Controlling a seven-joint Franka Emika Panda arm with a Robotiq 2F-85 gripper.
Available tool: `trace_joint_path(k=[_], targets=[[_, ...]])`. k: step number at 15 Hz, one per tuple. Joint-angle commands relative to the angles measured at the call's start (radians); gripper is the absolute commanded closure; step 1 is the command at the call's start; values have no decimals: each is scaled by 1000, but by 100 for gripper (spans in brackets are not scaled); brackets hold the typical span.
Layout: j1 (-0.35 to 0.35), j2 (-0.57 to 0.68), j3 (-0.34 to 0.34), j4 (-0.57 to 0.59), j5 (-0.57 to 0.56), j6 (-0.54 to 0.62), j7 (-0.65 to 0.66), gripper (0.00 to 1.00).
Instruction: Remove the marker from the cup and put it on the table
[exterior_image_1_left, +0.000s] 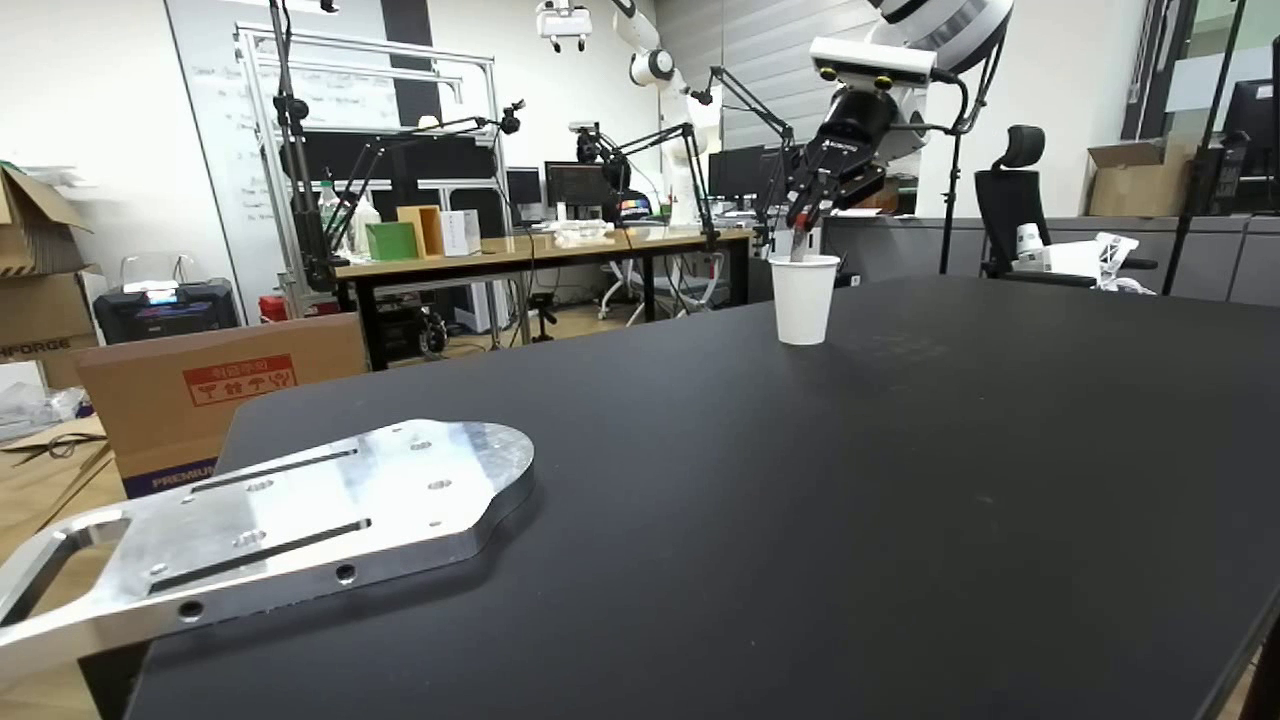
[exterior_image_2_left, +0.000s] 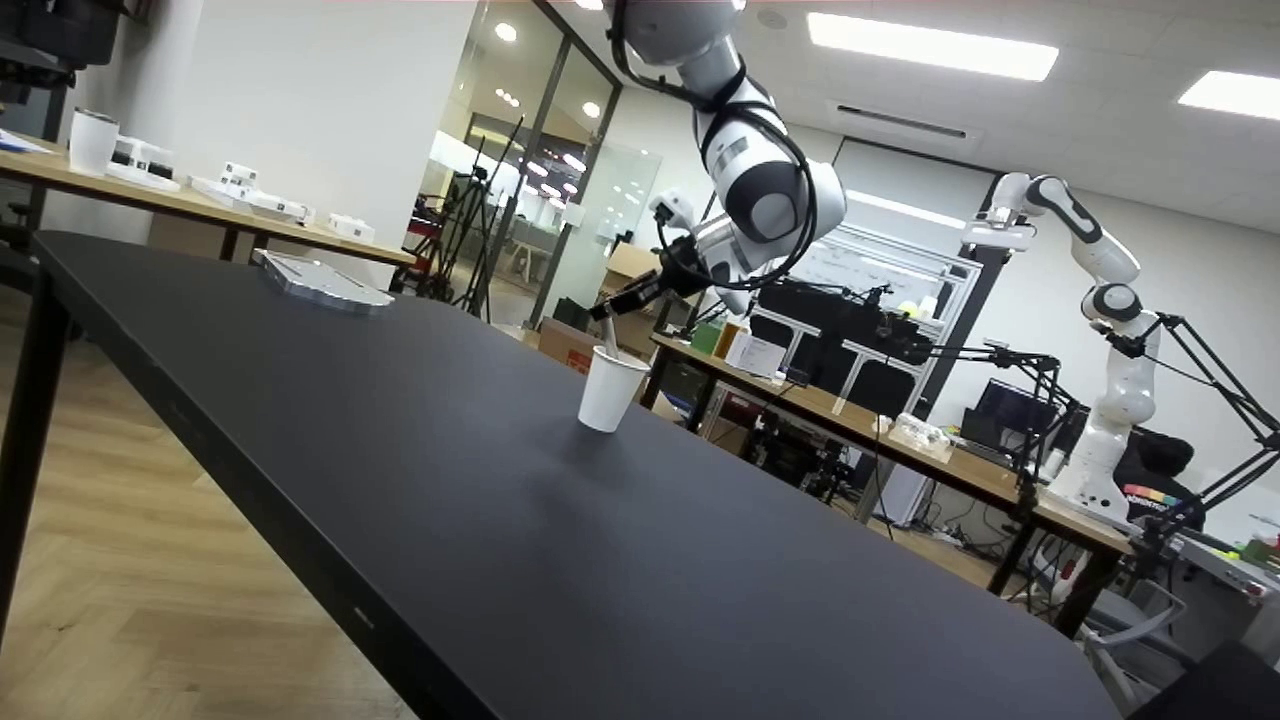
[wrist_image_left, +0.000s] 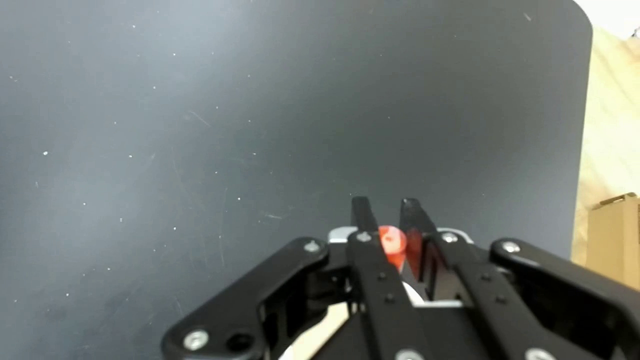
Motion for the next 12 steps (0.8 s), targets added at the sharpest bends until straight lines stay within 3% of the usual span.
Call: trace_joint_path(k=[1, 7, 10, 12], targets=[[-9, -29, 23, 48, 19, -70, 34, 95], [-22, -131, 78, 50, 89, -237, 36, 95], [21, -179, 44, 44, 18, -288, -7, 95], [61, -196, 11, 36, -61, -262, -70, 95]])
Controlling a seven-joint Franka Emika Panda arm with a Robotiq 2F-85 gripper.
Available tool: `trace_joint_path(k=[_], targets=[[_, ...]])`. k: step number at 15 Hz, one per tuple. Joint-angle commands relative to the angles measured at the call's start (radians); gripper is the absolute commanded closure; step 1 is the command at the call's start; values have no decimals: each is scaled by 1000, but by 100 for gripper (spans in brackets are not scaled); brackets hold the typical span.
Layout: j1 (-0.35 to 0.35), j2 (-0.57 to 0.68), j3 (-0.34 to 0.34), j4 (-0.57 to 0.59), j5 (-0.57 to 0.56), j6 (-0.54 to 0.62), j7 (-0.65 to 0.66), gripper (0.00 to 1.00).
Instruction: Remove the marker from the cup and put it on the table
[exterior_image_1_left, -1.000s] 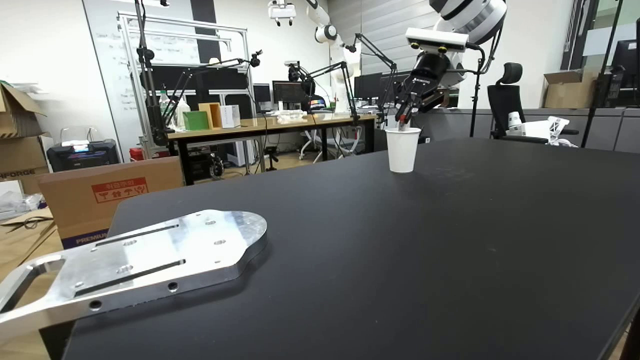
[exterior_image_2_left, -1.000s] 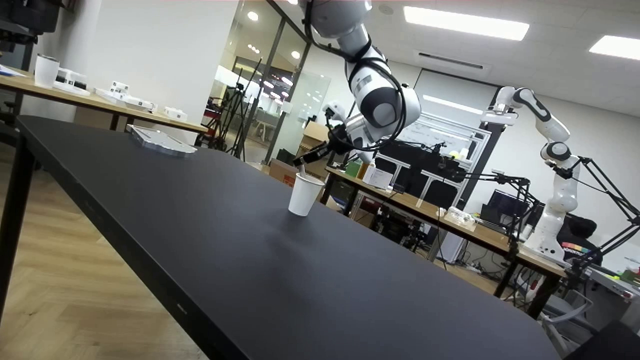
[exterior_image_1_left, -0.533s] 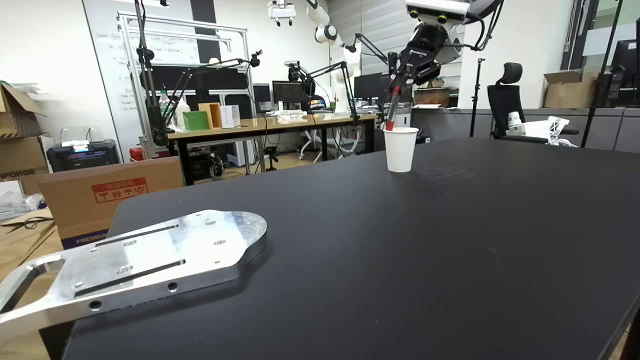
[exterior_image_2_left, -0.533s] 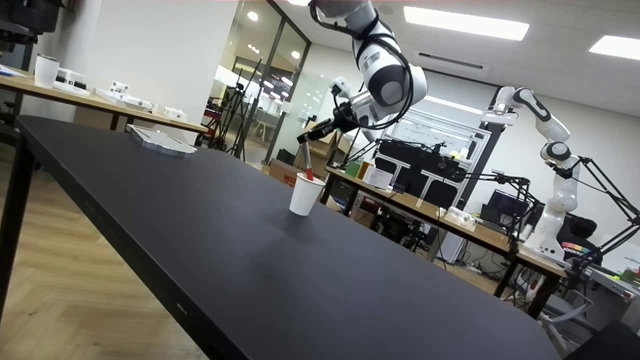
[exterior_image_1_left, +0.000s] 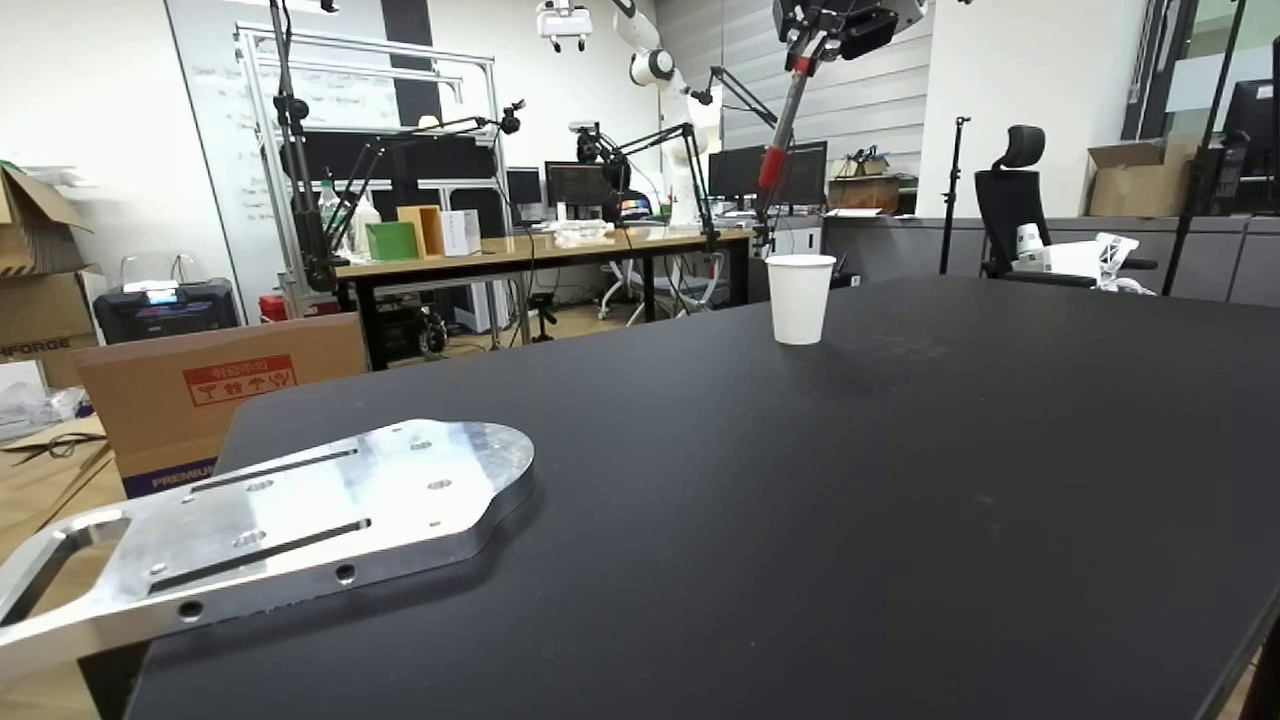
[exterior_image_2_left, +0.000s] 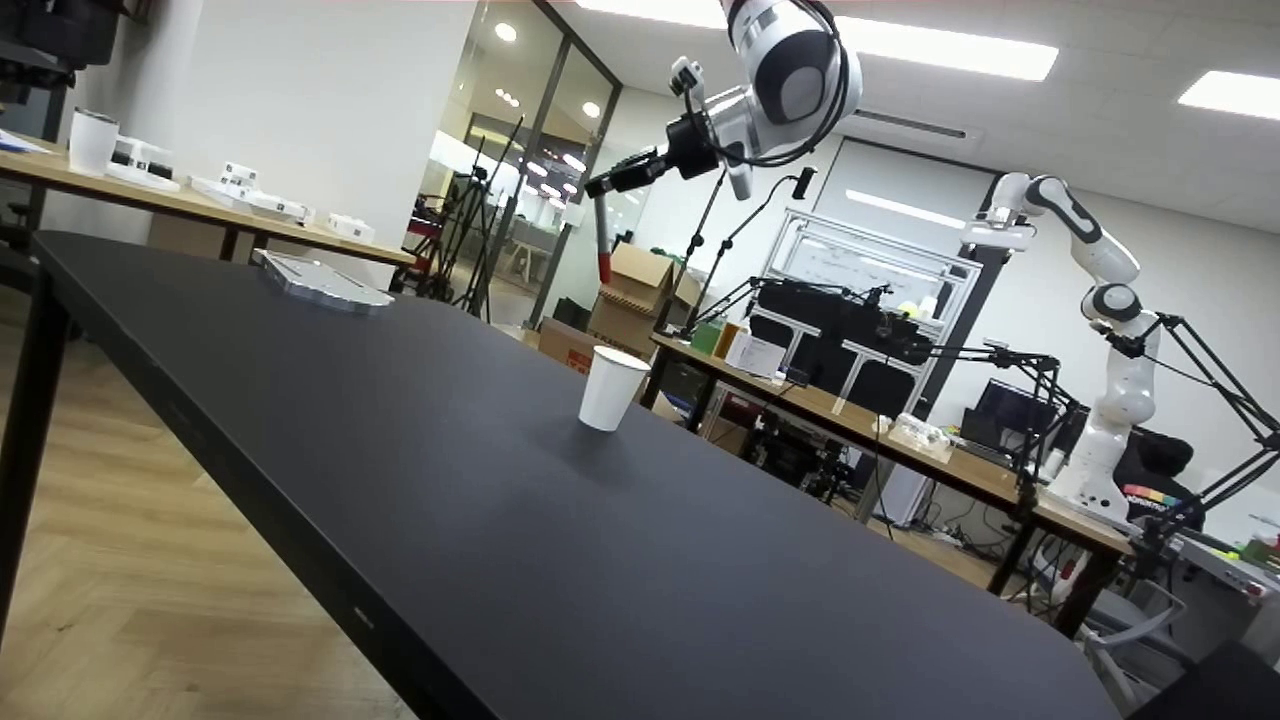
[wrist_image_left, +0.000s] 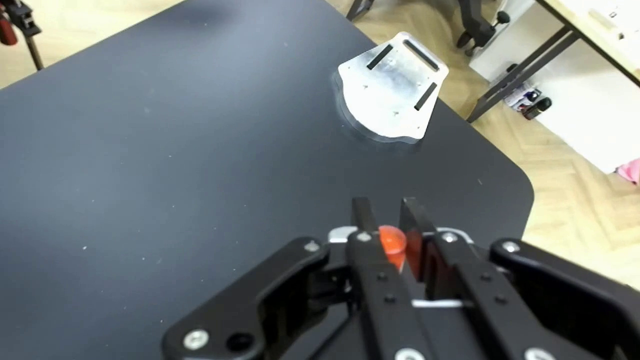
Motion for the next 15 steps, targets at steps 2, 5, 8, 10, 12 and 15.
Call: trace_joint_path(k=[2, 5, 8, 10, 12, 15], targets=[[90, -35, -67, -25, -166, 39, -118, 95], [160, -38, -102, -68, -277, 124, -213, 95], [229, -59, -123, -149, -365, 254, -313, 95], [266, -80, -128, -223, -406, 364, -373, 95], [292, -107, -124, -312, -424, 481, -412, 95], [321, -151, -121, -459, -432, 649, -447, 95]])
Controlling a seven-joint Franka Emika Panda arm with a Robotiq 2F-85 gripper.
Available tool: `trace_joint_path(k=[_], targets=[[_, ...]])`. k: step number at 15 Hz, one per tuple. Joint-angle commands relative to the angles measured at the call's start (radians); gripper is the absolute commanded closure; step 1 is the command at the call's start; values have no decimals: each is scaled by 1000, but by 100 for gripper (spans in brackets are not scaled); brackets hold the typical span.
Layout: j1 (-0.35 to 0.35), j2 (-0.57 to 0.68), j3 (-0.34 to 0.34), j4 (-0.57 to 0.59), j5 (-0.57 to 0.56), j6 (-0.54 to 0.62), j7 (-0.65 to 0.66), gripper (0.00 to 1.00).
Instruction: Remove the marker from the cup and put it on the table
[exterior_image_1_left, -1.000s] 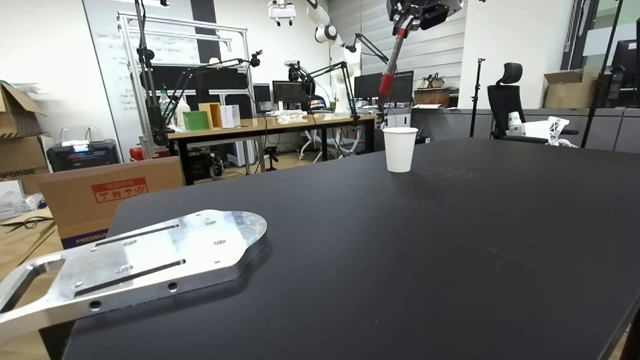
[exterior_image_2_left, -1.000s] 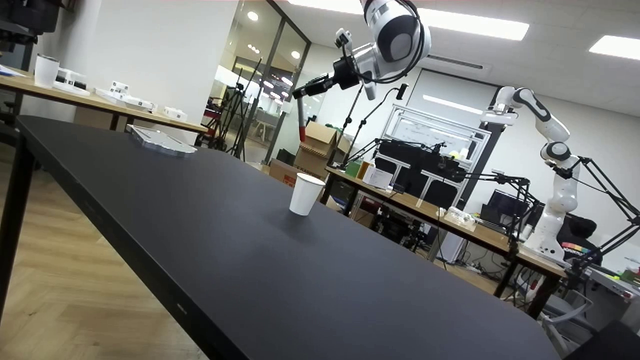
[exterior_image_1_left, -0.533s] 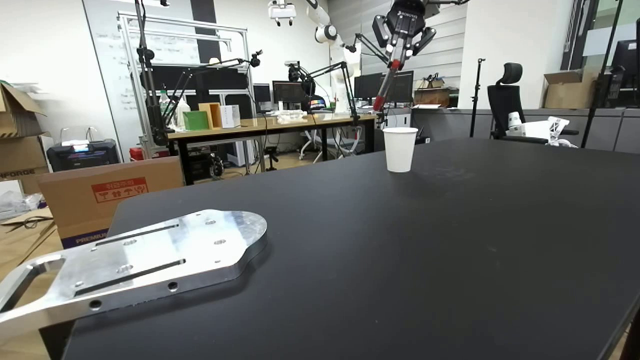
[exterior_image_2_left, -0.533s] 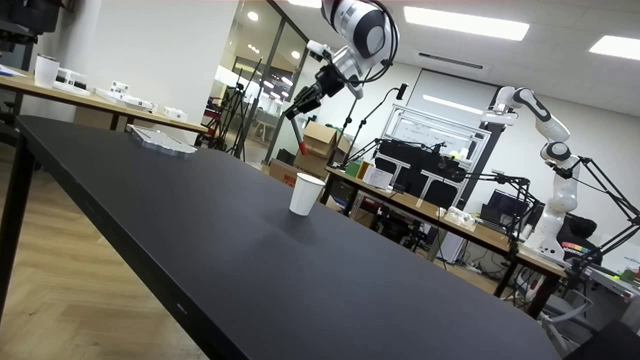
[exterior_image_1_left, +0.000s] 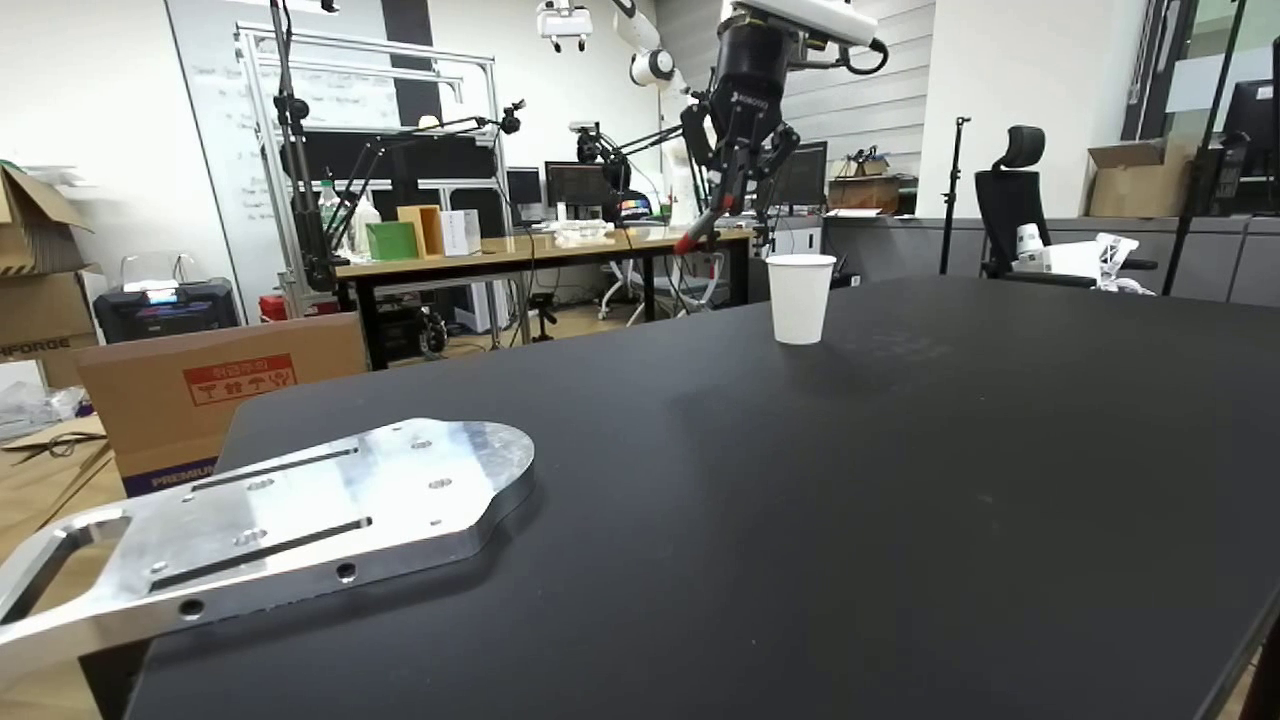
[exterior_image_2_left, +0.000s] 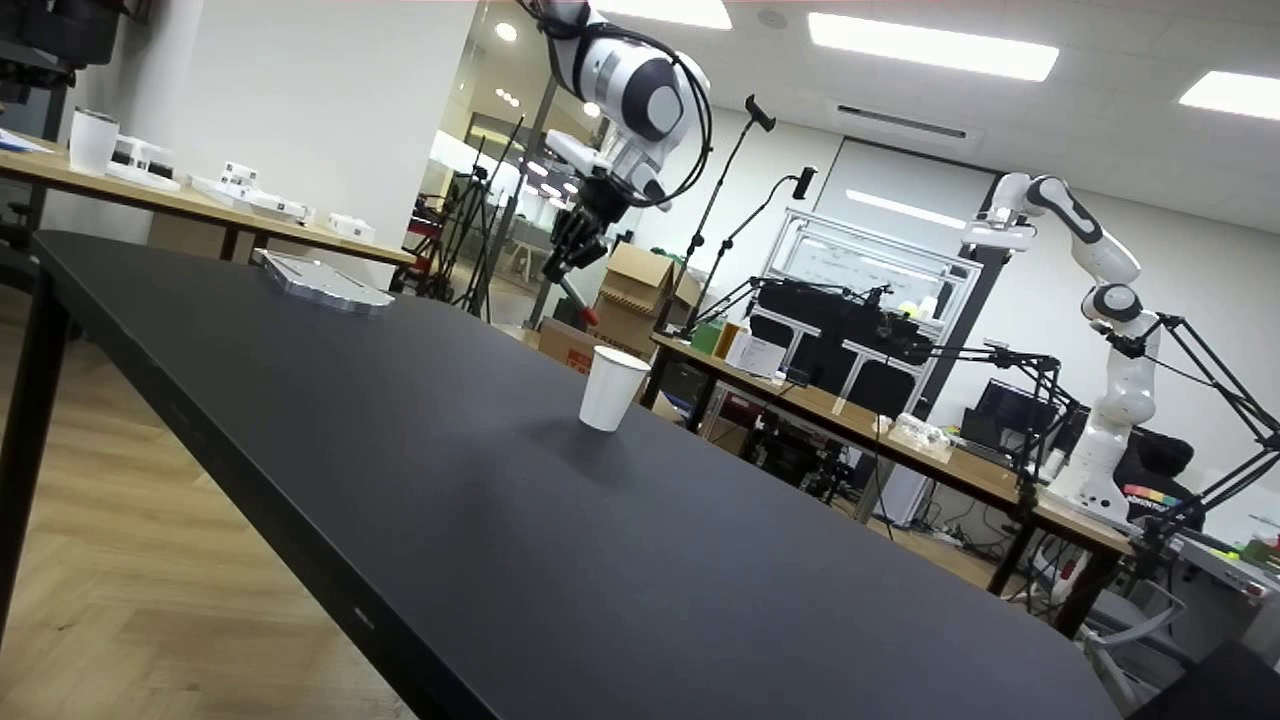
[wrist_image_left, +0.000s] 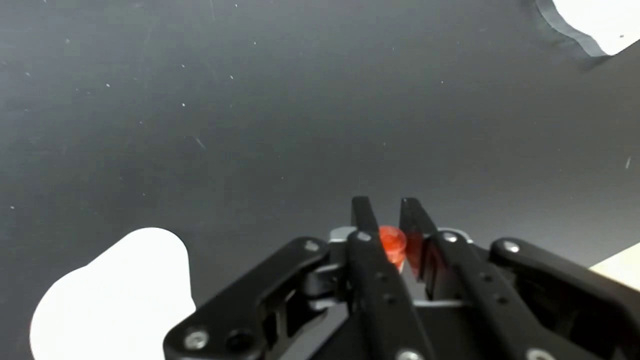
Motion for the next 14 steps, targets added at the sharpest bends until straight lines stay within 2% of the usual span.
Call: trace_joint_path(k=[1, 2, 7, 14], targets=[[31, -112, -13, -243, -20, 176, -54, 95], [27, -124, 8, -285, -43, 218, -54, 95], [49, -189, 12, -522, -80, 406, -69, 95], [68, -264, 14, -795, -106, 550, -62, 95]])
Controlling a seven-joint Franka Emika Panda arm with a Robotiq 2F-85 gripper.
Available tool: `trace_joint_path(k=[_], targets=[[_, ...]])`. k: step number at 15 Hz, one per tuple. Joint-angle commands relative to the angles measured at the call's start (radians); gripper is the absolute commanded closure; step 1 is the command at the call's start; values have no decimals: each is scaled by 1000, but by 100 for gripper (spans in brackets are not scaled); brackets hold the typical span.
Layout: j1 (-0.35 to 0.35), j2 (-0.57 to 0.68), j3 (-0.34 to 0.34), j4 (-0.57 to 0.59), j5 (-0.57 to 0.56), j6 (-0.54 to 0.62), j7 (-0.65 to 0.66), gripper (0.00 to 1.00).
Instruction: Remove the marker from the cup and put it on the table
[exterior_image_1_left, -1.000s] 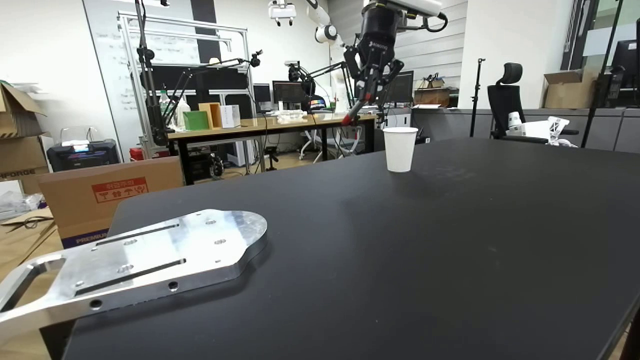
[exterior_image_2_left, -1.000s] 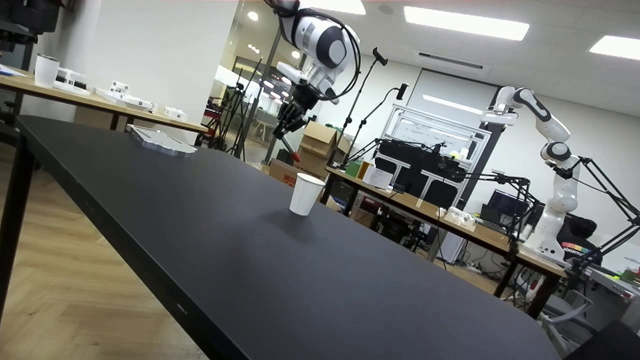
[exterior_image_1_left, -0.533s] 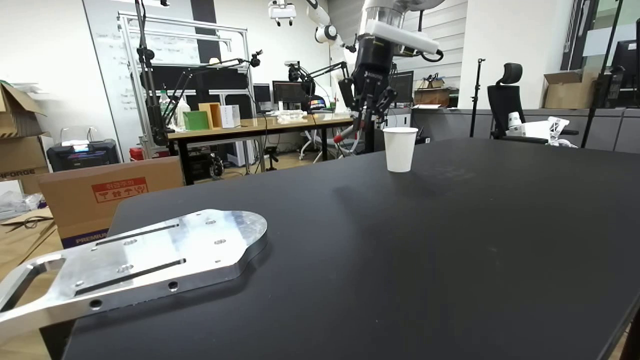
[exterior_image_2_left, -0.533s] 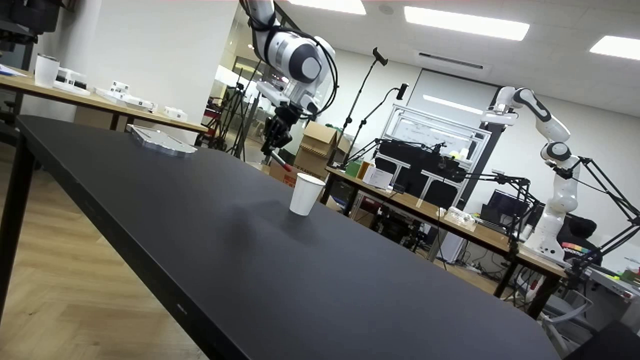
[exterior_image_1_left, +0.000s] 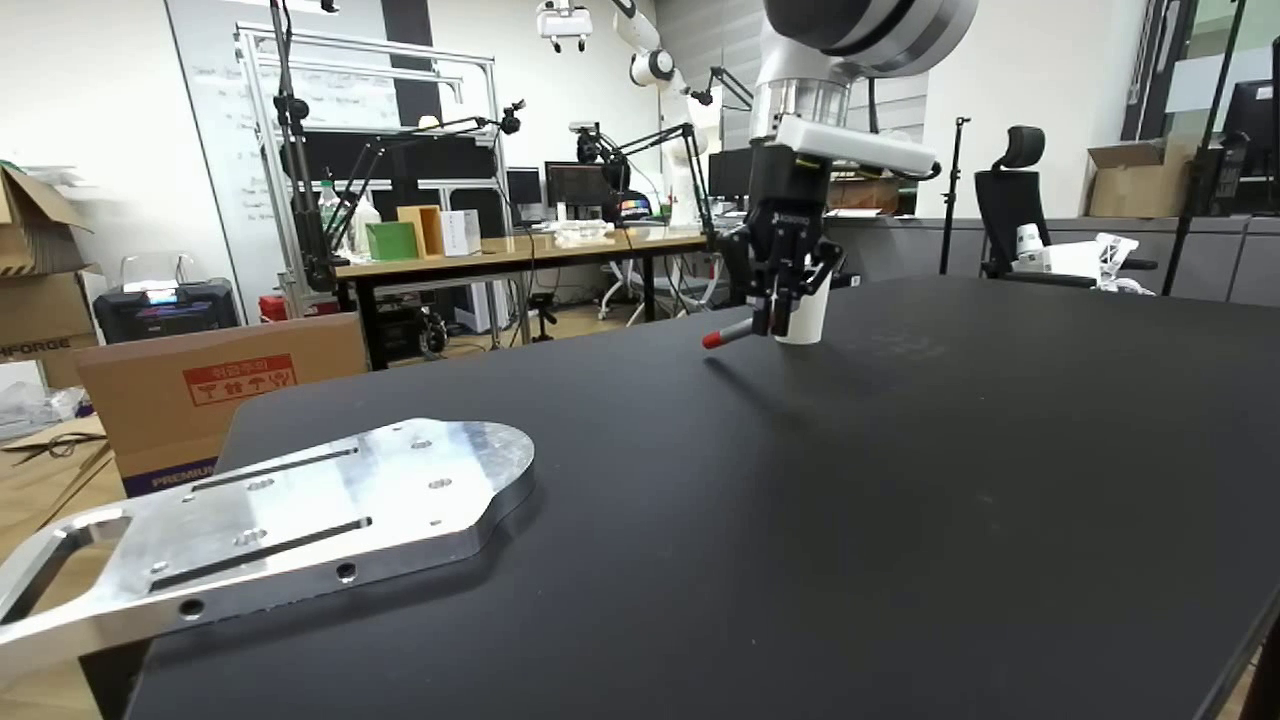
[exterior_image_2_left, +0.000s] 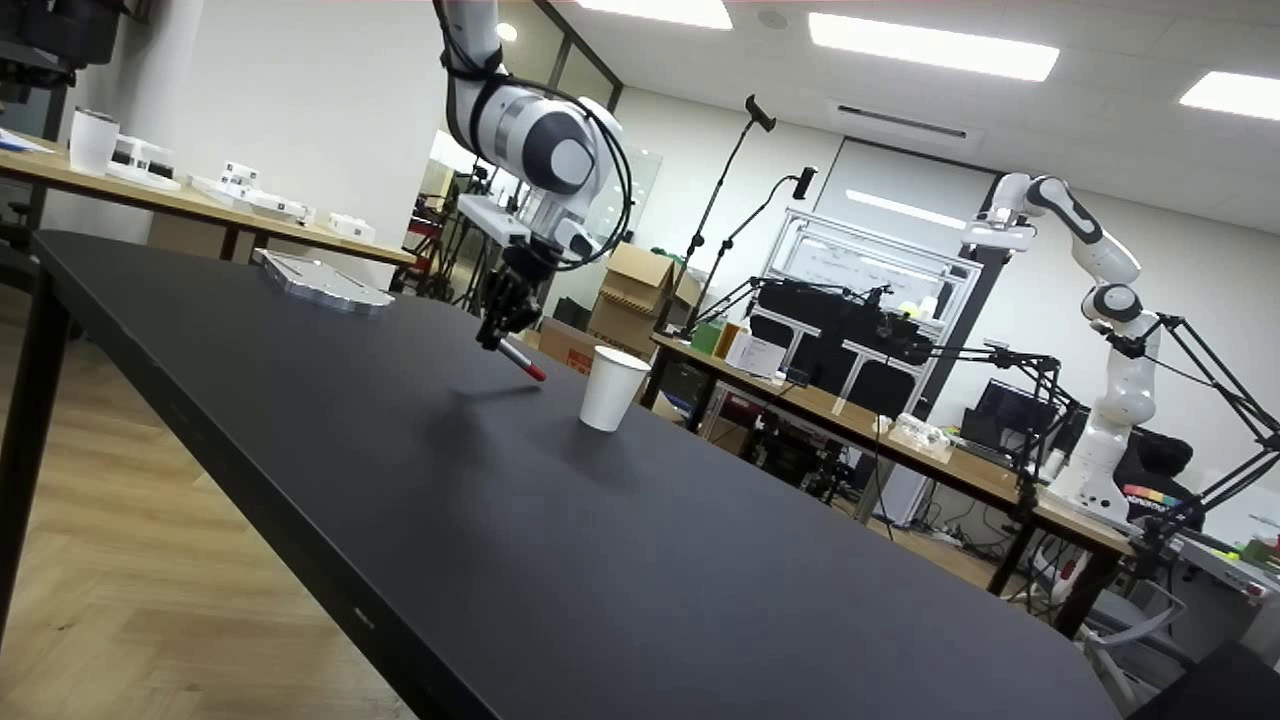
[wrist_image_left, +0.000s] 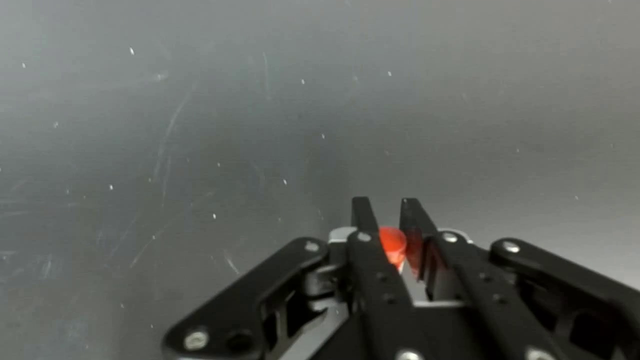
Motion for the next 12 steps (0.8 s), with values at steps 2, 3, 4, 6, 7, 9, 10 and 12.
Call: trace_joint_path(k=[2, 3, 4, 6, 7, 9, 10, 12], targets=[[5, -90, 5, -195, -25, 69, 8, 95], [5, -96, 6, -216, -26, 76, 10, 95], [5, -100, 6, -234, -27, 82, 11, 95], [5, -111, 7, -264, -28, 87, 12, 95], [5, -117, 8, -273, -28, 86, 12, 95], [4, -128, 8, -279, -28, 70, 18, 56], [3, -137, 9, -282, -24, 70, 22, 54], [0, -158, 11, -275, -19, 50, 28, 43]])
